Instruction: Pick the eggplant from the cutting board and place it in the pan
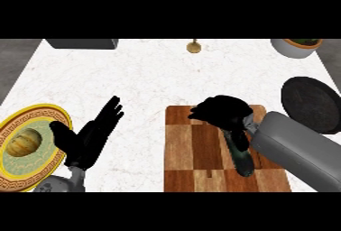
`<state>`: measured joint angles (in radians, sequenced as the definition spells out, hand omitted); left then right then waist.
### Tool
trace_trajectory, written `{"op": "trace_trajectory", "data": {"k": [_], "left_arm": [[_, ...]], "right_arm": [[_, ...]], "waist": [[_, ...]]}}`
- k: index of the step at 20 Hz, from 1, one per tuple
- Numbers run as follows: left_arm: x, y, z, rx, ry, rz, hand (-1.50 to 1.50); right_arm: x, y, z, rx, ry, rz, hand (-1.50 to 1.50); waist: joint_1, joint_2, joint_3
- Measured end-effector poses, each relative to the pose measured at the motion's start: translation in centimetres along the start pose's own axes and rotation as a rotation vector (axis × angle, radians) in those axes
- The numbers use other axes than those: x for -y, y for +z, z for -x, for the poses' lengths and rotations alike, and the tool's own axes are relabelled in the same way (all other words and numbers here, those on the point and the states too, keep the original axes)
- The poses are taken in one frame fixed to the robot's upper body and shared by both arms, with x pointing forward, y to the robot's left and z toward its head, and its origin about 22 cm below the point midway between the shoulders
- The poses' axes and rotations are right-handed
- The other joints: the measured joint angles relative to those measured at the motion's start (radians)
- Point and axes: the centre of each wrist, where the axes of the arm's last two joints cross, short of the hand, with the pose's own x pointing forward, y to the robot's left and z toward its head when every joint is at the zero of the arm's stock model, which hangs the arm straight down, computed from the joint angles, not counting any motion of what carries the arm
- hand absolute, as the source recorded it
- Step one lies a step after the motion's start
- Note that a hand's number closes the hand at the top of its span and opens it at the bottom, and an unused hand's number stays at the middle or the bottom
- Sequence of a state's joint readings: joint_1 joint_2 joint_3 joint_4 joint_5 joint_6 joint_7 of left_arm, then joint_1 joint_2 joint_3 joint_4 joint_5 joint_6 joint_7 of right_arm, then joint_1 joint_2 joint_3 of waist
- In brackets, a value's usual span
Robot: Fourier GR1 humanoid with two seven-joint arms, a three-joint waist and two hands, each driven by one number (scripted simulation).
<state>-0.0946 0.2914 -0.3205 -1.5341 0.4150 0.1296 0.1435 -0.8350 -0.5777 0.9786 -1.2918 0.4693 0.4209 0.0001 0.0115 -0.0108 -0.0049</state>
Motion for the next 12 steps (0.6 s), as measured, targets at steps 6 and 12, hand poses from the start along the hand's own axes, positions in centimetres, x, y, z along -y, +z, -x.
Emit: {"op": "trace_trajectory", "data": {"k": [6, 12], "left_arm": [[0.0, -0.3, -0.1, -0.001, 0.01, -0.006, 0.0], [0.2, 0.1, 0.0, 0.001, 0.006, -0.011, 0.0]], "right_arm": [[-0.3, -2.0, -5.1, -0.12, 0.205, -0.278, -1.5], [-1.5, -2.5, -9.3, -0.207, 0.281, -0.406, -1.5]], "waist": [[-0.014, 0.0, 0.001], [-0.018, 0.004, 0.003]]}}
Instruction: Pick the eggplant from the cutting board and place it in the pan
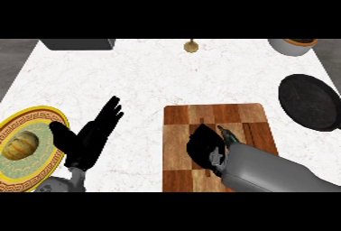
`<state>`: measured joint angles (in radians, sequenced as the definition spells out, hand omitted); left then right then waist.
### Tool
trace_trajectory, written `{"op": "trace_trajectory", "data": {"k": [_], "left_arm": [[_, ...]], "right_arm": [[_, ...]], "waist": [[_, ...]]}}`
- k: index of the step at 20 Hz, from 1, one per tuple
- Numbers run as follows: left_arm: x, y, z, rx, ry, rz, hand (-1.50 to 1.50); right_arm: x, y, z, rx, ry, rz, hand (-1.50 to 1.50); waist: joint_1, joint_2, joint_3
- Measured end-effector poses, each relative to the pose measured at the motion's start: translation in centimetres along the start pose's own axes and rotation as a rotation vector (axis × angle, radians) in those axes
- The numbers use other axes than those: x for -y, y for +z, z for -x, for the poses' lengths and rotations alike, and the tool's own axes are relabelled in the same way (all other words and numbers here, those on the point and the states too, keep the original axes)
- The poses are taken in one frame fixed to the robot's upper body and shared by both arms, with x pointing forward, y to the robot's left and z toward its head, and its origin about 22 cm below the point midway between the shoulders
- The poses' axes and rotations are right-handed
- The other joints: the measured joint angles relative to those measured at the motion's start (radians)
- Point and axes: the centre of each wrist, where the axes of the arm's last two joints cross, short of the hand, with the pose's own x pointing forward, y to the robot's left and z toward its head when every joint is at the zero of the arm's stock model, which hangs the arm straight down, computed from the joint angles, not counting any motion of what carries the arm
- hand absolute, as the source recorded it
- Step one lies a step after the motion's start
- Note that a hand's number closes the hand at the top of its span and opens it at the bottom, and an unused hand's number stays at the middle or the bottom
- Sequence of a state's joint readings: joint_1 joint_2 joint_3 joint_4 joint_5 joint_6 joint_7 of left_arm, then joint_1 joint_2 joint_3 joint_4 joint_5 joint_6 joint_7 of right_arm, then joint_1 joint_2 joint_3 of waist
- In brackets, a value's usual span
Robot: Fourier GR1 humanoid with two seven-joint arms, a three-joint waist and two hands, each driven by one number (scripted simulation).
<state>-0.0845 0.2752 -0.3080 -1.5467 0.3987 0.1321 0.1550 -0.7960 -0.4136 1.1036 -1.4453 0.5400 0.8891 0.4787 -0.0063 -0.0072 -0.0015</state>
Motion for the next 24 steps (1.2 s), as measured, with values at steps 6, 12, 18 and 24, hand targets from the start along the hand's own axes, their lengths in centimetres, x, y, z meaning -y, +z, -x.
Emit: {"op": "trace_trajectory", "data": {"k": [6, 12, 18, 24], "left_arm": [[-0.1, -0.1, 0.1, 0.0, 0.003, 0.004, 0.0], [-0.2, 0.1, -0.7, 0.005, 0.001, 0.01, 0.0], [0.0, -0.2, -0.7, 0.006, 0.002, 0.012, 0.0], [-0.2, -0.8, -0.5, 0.002, 0.002, 0.011, 0.0]], "right_arm": [[-1.4, 0.6, -2.5, -0.052, -0.015, -0.005, -1.5], [-2.9, 0.4, -2.4, -0.127, 0.043, -0.006, -1.5], [-4.3, 0.1, -1.3, -0.191, 0.092, -0.001, -1.5], [-5.8, -1.1, 0.1, -0.191, 0.091, 0.01, -1.5]], "waist": [[0.002, 0.004, 0.001], [0.008, 0.006, 0.001], [0.009, 0.007, 0.002], [0.01, 0.006, 0.001]]}}
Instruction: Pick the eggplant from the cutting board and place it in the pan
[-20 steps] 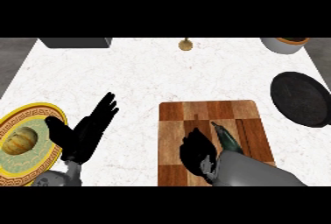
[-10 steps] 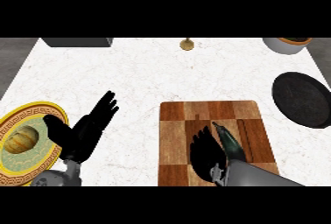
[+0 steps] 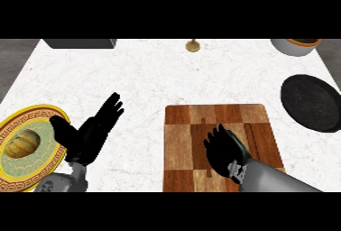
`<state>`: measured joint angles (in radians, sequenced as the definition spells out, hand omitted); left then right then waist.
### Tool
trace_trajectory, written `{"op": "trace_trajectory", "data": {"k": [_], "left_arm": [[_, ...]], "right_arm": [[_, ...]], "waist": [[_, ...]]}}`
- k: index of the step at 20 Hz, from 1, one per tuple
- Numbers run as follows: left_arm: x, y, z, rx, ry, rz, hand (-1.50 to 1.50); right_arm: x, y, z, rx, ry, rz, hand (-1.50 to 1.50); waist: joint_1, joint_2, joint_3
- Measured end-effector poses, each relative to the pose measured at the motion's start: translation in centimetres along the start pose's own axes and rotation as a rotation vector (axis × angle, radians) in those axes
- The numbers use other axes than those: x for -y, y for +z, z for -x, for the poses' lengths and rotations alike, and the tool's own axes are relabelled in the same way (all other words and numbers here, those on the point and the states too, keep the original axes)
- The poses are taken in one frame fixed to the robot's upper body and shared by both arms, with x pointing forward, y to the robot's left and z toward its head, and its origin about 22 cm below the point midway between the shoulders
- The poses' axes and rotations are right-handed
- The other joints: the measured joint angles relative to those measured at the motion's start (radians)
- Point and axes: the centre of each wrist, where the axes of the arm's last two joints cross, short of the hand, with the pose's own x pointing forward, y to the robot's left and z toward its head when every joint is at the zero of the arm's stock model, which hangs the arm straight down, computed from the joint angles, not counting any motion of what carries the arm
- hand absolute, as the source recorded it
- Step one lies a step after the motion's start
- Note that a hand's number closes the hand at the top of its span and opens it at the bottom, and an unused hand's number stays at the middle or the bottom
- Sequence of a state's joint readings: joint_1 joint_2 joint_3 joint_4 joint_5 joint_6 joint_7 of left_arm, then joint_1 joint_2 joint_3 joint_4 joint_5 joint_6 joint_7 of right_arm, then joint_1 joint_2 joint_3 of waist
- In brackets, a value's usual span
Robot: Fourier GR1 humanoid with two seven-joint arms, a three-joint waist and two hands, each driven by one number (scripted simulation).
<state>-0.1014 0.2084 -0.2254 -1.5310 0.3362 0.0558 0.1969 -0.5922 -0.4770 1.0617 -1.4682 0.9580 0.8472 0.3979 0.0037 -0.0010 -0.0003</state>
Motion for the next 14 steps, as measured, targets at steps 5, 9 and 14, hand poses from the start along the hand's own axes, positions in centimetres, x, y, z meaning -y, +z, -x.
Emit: {"op": "trace_trajectory", "data": {"k": [5, 9, 14], "left_arm": [[-0.2, 0.5, 0.3, 0.006, -0.004, -0.002, 0.0], [0.1, 0.4, 0.4, 0.001, 0.003, -0.003, 0.0], [-0.1, 0.6, 0.7, 0.003, -0.001, 0.001, 0.0]], "right_arm": [[-0.8, -0.5, 1.3, 0.005, 0.007, 0.018, 1.5], [-0.5, -1.2, 1.6, 0.029, 0.026, 0.091, 1.5], [-0.7, -1.6, 1.9, 0.062, 0.093, 0.176, 1.5]], "waist": [[0.002, -0.002, 0.0], [0.004, -0.006, -0.002], [0.006, -0.008, -0.001]]}}
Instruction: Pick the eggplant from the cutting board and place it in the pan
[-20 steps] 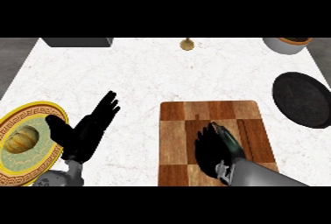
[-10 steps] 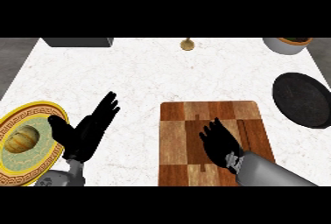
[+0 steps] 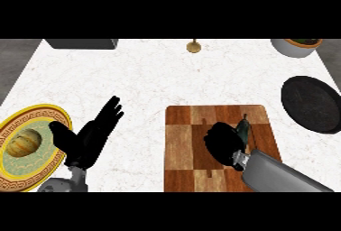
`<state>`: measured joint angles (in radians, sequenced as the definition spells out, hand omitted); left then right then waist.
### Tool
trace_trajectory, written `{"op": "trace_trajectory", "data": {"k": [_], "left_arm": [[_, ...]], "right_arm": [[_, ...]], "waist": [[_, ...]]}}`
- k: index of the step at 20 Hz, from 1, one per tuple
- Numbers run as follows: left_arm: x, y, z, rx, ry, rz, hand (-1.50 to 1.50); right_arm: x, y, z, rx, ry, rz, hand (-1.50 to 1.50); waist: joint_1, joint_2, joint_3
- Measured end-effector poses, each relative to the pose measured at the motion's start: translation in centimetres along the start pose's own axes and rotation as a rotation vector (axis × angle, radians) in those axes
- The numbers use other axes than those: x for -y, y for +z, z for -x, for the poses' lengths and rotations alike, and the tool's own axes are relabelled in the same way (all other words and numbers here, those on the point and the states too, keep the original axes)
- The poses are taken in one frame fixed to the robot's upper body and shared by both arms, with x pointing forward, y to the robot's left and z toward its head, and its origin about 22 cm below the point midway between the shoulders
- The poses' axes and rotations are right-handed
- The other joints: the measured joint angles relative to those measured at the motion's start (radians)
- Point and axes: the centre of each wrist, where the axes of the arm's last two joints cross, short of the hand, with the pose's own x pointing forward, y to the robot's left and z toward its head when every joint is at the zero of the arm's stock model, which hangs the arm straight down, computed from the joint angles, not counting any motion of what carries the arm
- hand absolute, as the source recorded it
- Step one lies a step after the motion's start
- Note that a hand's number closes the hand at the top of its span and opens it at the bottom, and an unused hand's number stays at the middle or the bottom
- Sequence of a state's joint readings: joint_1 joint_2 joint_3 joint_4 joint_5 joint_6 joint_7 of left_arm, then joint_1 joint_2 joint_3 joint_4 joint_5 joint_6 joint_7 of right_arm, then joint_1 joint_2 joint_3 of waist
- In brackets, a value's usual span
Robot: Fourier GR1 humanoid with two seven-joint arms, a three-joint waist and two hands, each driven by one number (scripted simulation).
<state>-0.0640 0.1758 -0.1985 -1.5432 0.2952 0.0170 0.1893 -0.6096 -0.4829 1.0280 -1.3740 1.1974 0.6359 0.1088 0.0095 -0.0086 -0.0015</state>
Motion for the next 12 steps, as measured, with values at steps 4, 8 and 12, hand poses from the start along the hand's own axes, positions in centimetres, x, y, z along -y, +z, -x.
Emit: {"op": "trace_trajectory", "data": {"k": [4, 8, 12], "left_arm": [[0.2, -0.4, 0.2, 0.004, -0.001, -0.003, 0.0], [-0.5, 0.1, 0.1, 0.001, 0.004, -0.034, 0.0], [-1.2, 0.6, 0.2, -0.002, 0.024, -0.083, 0.0]], "right_arm": [[-0.6, -0.5, 0.0, 0.018, 0.035, 0.073, 1.5], [-1.9, 0.1, 0.6, -0.107, -0.196, 0.162, 1.5], [-3.0, 0.9, 1.4, -0.294, -0.561, 0.285, 1.5]], "waist": [[0.0, -0.002, 0.0], [-0.035, -0.004, 0.002], [-0.092, -0.009, 0.006]]}}
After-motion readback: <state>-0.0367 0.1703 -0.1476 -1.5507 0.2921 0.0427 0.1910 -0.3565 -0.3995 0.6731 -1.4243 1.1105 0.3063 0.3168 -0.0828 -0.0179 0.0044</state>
